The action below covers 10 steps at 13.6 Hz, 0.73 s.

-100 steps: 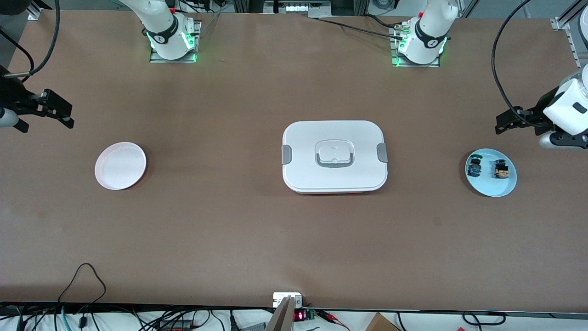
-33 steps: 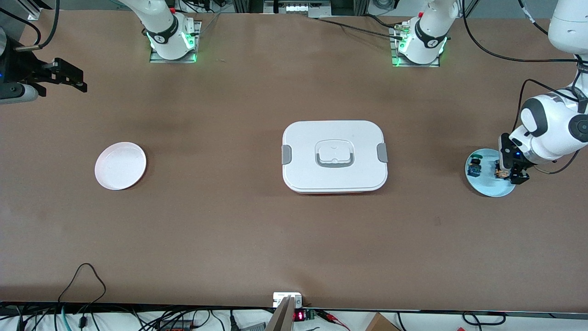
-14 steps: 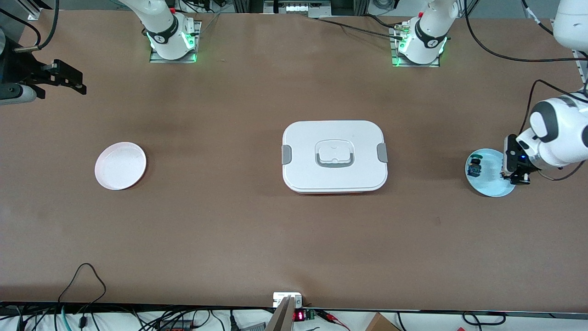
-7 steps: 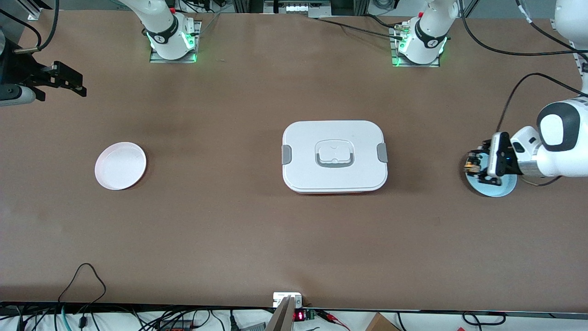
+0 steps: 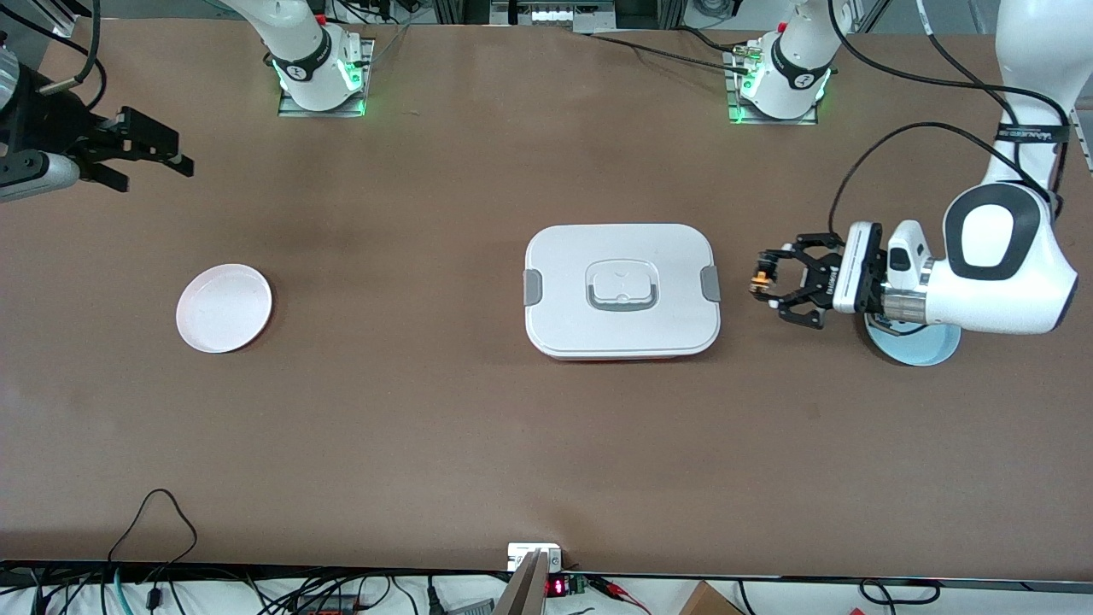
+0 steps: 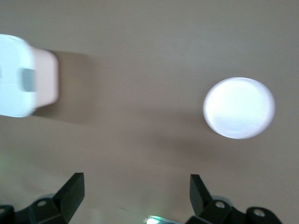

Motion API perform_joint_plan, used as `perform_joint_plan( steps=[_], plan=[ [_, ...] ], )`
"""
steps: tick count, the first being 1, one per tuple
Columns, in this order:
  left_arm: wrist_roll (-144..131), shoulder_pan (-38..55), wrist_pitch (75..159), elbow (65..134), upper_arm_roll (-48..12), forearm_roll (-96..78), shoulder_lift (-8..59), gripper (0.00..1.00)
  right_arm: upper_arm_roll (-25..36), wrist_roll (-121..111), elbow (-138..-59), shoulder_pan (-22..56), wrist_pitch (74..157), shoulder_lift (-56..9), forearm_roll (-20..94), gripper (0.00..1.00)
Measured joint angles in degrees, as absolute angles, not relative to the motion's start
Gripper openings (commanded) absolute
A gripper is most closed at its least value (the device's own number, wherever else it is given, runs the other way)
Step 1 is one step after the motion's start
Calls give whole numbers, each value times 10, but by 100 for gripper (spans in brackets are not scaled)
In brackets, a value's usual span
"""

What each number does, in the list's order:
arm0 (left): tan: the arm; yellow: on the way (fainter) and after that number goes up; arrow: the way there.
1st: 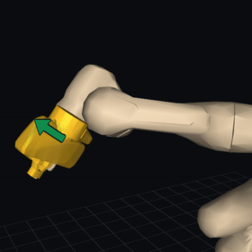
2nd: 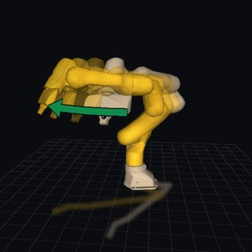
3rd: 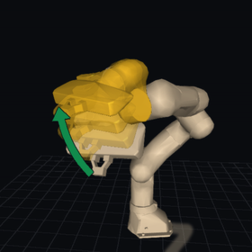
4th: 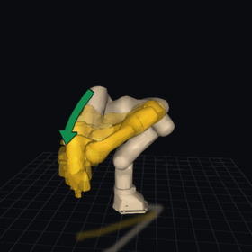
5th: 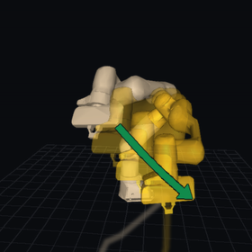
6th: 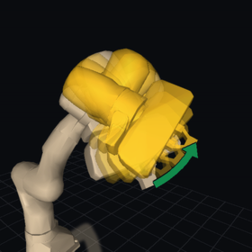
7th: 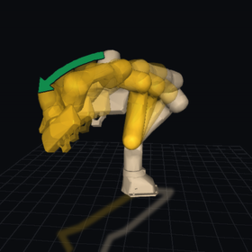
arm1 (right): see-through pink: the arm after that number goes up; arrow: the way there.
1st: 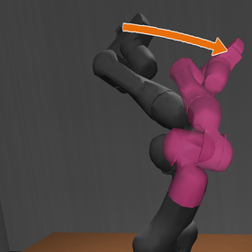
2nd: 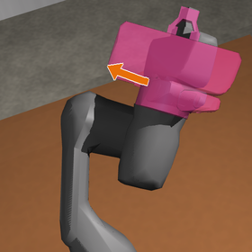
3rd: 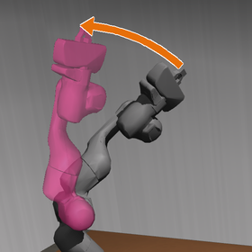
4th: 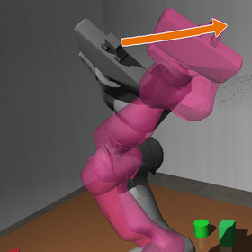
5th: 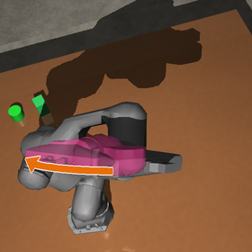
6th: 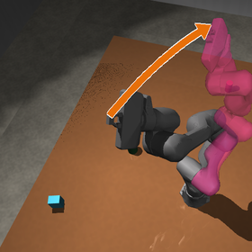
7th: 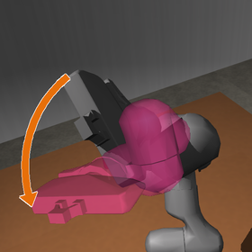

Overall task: Transfer orange switch to right arm and place
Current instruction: 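Carry the orange switch toward center while the right gripper approaches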

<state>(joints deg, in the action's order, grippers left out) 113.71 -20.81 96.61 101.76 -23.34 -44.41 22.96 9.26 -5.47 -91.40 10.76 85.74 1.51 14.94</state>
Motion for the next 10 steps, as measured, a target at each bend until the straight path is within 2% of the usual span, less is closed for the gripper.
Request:
perform_joint_plan(
  steps=[1, 5, 10],
  plan=[
    [1137, -209, 966, 1016, -248, -481, 221, 15, 93, -55, -915, 108, 864, 10, 189, 100],
    [1137, -210, 978, 1016, -307, -571, 198, 15, 92, -55, -916, 109, 911, -41, 371, 100],
    [1137, -209, 1102, 1021, -416, -668, 199, 14, 89, -55, -916, 146, 1002, -99, 578, 100]
  ],
)
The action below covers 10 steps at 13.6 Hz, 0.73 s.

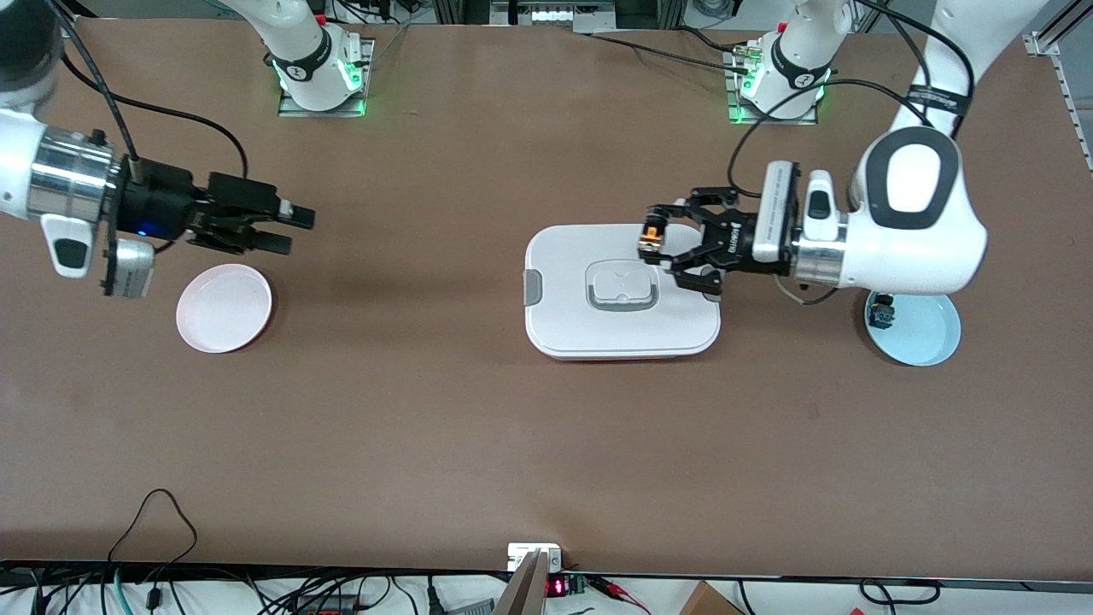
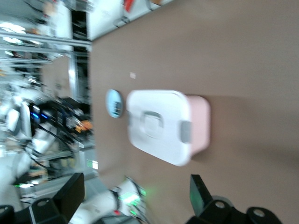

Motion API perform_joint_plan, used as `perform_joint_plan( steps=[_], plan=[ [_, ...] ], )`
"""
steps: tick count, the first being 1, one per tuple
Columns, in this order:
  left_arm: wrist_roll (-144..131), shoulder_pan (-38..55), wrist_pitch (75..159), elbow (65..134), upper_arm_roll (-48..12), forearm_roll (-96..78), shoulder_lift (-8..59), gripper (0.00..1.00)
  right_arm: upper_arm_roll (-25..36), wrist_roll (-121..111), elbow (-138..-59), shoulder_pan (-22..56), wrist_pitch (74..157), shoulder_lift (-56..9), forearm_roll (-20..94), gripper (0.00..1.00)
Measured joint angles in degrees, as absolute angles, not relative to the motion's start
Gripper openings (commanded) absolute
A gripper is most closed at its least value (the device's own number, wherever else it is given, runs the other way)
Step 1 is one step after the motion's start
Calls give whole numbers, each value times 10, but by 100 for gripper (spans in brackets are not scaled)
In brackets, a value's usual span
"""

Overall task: Transfer orange switch to right arm and place
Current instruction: 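Carry the orange switch toward center while the right gripper approaches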

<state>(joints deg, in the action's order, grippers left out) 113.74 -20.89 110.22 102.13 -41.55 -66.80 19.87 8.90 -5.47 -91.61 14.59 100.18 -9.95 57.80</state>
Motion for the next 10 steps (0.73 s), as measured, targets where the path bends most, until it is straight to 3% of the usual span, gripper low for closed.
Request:
perform_joint_plan(
  steps=[4, 10],
  plan=[
    [1138, -208, 1187, 1021, -487, -720, 199, 14, 88, -60, -916, 185, 1060, -132, 721, 100],
    [1139, -158, 1274, 1023, -499, -816, 199, 15, 88, -229, -920, 215, 1074, -188, 894, 100]
  ],
)
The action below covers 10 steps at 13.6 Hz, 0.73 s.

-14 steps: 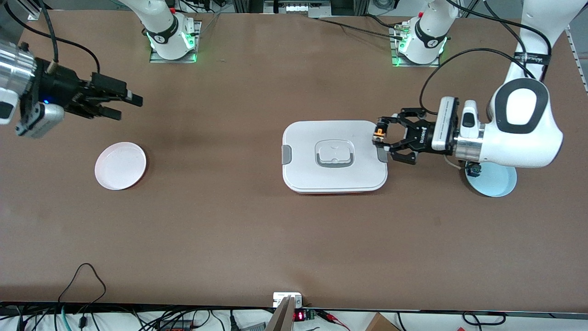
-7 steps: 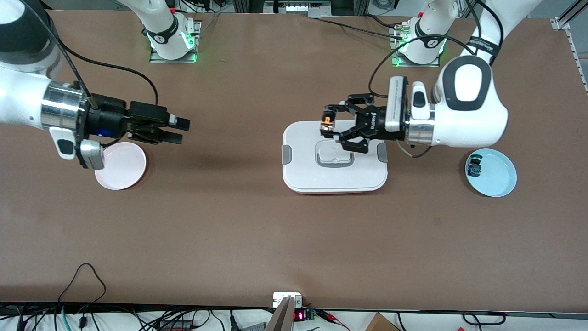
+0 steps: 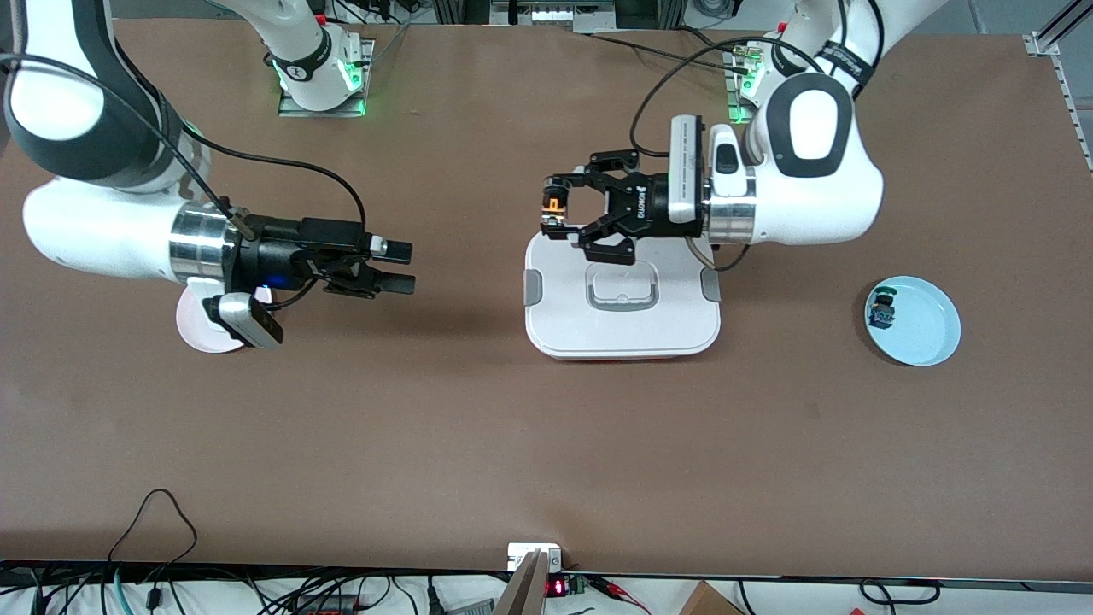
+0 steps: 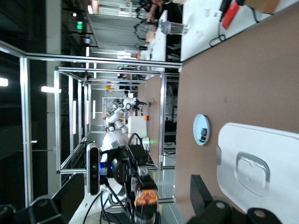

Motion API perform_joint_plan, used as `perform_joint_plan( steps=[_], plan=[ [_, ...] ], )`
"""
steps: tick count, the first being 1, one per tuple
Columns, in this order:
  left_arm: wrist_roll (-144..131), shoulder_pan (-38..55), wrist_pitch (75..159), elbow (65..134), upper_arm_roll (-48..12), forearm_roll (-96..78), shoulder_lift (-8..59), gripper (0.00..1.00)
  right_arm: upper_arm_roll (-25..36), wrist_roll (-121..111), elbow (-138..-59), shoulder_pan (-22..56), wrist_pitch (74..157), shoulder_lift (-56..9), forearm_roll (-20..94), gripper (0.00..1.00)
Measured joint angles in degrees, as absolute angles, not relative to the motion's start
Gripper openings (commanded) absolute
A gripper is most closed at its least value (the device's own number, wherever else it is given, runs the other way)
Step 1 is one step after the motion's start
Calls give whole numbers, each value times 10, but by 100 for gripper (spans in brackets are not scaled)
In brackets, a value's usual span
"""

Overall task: Transfer orange switch to right arm and place
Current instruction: 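Carry the orange switch toward center while the right gripper approaches, then grasp the orange switch with the right gripper from the left gripper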

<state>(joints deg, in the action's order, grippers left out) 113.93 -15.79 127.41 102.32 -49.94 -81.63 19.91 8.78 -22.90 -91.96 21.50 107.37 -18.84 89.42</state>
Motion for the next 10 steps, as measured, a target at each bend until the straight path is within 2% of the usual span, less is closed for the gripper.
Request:
perform_joint_plan(
  steps=[7, 10],
  plan=[
    [1150, -141, 1319, 1006, -499, -855, 206, 15, 87, -452, -983, 292, 1107, -200, 1061, 100],
    [1150, -128, 1339, 999, -499, -856, 218, 16, 87, -469, -994, 322, 1150, -191, 1077, 100]
  ],
)
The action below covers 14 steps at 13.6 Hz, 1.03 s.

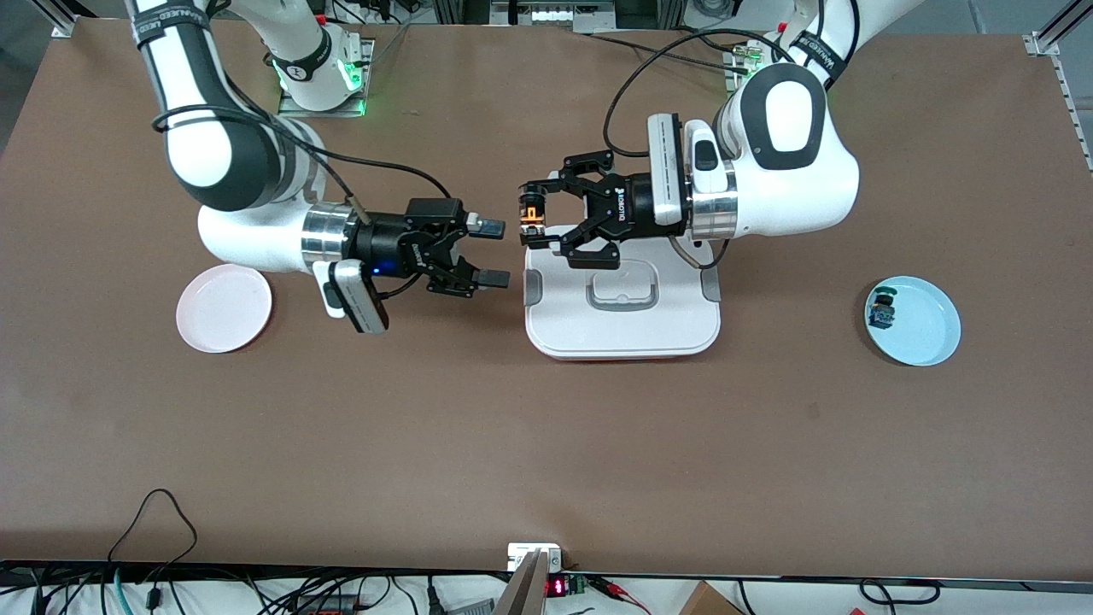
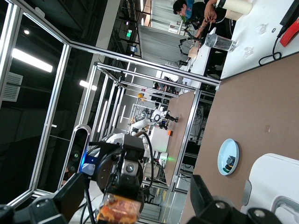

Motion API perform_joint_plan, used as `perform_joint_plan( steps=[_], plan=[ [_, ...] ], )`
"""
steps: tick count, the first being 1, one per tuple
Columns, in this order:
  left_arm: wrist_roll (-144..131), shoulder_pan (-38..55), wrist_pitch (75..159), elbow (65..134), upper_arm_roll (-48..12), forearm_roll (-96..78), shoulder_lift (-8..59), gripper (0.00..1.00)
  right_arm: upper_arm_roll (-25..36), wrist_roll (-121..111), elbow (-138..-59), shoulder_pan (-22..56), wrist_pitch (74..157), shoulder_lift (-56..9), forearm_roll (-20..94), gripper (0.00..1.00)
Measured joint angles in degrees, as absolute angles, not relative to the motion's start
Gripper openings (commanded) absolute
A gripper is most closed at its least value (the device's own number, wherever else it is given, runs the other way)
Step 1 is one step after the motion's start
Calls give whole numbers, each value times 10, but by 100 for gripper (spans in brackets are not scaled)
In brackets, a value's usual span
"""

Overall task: Transfer orange switch to right arm and place
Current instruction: 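Grasp the orange switch with the right gripper from the left gripper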

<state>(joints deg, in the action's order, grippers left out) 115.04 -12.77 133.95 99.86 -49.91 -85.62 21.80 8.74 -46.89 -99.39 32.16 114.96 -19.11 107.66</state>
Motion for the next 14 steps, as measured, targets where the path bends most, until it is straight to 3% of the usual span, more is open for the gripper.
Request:
perform_joint_plan(
  steps=[5, 14],
  plan=[
    [1152, -124, 1343, 997, -499, -856, 223, 16, 87, -469, -999, 343, 1189, -179, 1077, 99],
    [1152, -124, 1343, 998, -499, -857, 224, 17, 88, -410, -1030, 347, 1187, -156, 1078, 97]
  ],
)
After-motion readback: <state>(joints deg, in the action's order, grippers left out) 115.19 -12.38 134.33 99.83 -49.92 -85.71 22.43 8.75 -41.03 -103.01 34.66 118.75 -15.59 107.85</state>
